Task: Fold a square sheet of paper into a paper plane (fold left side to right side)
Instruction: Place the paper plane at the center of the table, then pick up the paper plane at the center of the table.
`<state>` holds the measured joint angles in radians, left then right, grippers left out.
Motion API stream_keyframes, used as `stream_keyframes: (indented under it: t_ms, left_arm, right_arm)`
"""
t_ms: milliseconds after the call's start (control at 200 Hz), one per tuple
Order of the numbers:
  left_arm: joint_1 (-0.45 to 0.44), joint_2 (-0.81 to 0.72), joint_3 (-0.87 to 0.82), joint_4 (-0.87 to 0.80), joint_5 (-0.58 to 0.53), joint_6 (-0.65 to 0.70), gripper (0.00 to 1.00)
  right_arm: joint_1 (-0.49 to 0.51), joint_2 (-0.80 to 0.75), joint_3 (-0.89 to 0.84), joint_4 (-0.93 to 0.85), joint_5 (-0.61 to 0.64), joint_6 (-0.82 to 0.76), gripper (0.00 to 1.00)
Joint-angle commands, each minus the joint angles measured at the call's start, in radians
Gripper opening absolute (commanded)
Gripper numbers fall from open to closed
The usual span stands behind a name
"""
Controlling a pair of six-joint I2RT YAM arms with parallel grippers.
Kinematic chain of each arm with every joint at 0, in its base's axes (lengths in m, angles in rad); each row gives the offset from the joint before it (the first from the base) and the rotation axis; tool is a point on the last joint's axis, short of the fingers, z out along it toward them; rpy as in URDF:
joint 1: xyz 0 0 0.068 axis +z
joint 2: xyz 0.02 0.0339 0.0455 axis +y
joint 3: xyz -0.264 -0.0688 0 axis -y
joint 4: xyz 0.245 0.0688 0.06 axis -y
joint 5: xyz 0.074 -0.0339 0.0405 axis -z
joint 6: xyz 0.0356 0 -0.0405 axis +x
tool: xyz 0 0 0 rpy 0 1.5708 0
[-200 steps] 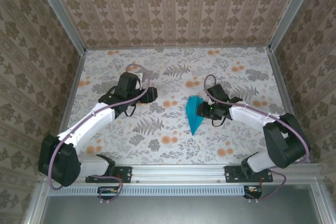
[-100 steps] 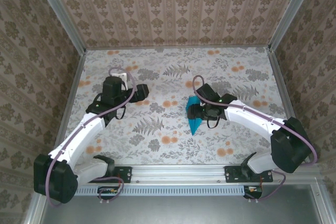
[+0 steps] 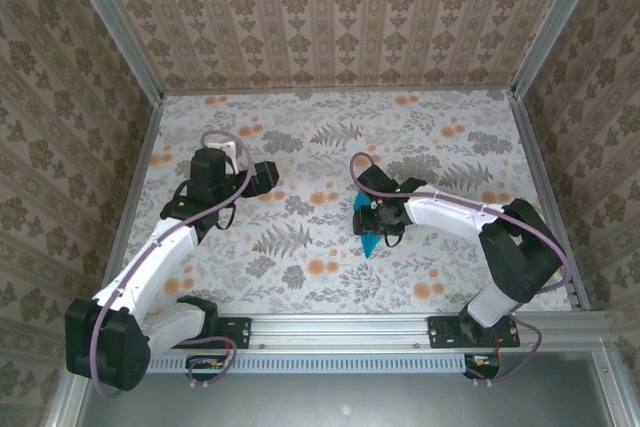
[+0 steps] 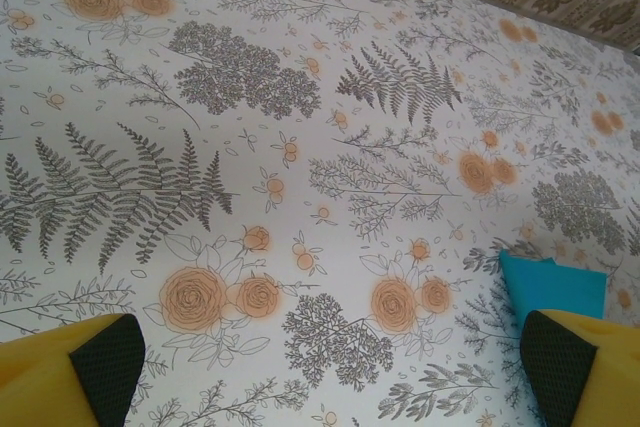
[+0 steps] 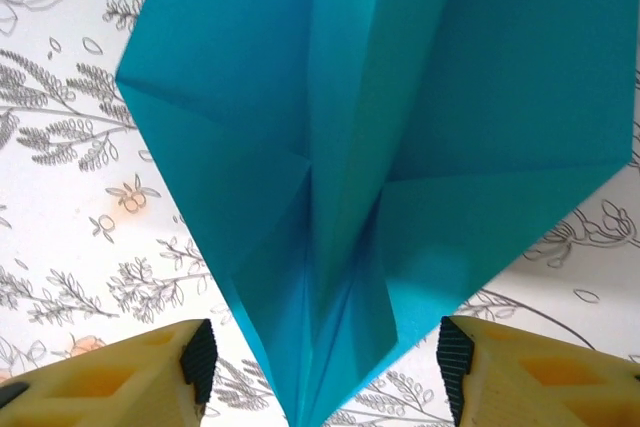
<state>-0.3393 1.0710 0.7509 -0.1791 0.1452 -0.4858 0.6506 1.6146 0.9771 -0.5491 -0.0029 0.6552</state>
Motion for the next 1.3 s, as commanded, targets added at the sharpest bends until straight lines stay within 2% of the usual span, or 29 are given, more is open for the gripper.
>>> stream_keyframes:
  t_ms: [0,455,840,940,1095,1295]
  left_arm:
    - [0.011,-0.021,-0.014,0.009,0.018,-0.016,1.00]
    - [0.025,-0.045,-0.027,-0.005,0.024,-0.021,1.00]
    - [0.033,-0.060,-0.028,-0.012,0.028,-0.017,1.00]
    - [0.034,-0.062,-0.025,-0.015,0.034,-0.014,1.00]
    - [0.037,-0.070,-0.014,-0.013,0.039,0.000,1.00]
    - [0.039,-0.084,0.013,-0.002,0.043,0.036,1.00]
  right_arm:
    - [0.007,0.037,0.035,0.000,0.031,0.004,0.59]
    - [0.006,0.087,0.049,0.006,0.051,0.009,0.29]
    - [0.007,0.120,0.043,0.039,0.021,0.026,0.22]
    - [0.007,0.120,0.043,0.042,0.012,0.028,0.17]
    - [0.001,0.078,0.059,0.017,0.021,0.026,0.10]
    - [-0.038,0.011,0.101,-0.061,0.019,0.011,0.08]
